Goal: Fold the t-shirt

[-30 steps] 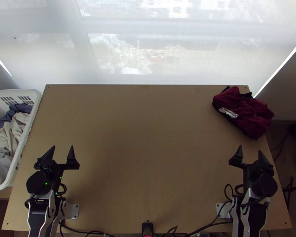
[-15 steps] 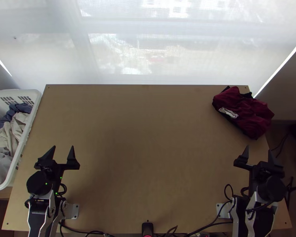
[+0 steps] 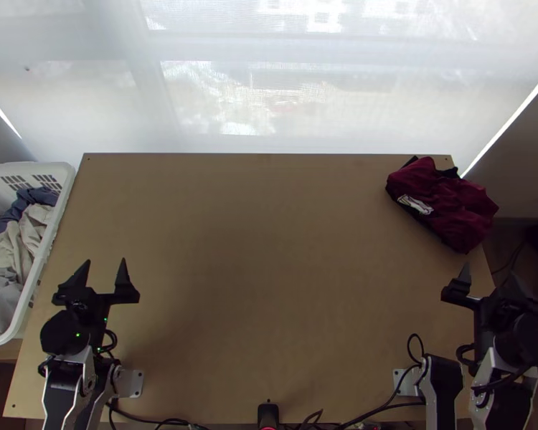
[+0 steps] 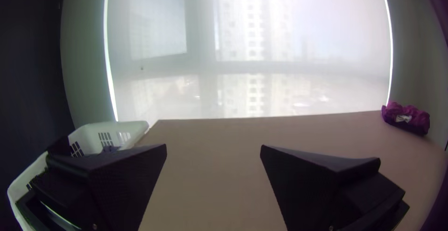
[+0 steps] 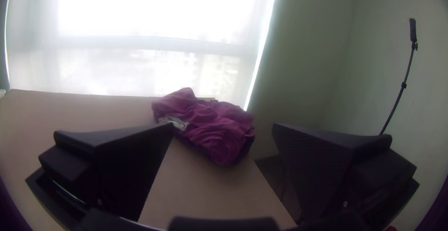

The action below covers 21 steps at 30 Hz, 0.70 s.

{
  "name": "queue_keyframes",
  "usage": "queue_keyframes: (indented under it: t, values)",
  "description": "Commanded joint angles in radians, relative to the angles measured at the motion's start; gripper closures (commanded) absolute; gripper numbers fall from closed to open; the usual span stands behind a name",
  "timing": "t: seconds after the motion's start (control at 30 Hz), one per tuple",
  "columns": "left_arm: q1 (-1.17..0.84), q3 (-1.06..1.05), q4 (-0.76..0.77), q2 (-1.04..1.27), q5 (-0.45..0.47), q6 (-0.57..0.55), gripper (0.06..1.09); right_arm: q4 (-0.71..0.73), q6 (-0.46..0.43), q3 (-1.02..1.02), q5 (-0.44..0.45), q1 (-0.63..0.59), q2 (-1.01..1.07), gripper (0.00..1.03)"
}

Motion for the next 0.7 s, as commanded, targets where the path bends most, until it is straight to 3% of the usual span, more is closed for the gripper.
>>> queue_keyframes:
  t: [0.0,0.07,0.2,0.4,0.5,0.6,0.67]
  values:
    - [0.085,0.251,-0.104,0.287,-0.069,0.001,0.10,-0.086,0.113,0.190,0.000,-0.006,0.202,0.05]
    - [0.133,0.380,-0.165,0.440,-0.069,0.000,0.10,-0.160,0.194,0.299,0.001,-0.005,0.305,0.05]
    - [0.199,0.621,-0.292,0.652,-0.067,-0.077,0.10,-0.307,0.245,0.524,0.017,-0.003,0.508,0.05]
    - [0.408,0.896,-0.459,0.913,-0.067,-0.237,0.10,-0.349,0.133,0.664,0.017,0.049,0.544,0.05]
    - [0.625,0.929,-0.479,1.052,-0.031,-0.434,0.10,-0.365,0.105,0.684,0.017,0.057,0.543,0.05]
    - [0.736,1.014,-0.484,1.189,-0.024,-0.488,0.10,-0.419,0.030,0.693,0.017,0.106,0.534,0.05]
    - [0.762,1.097,-0.567,1.278,-0.024,-0.418,0.10,-0.430,0.021,0.687,0.017,0.117,0.525,0.05]
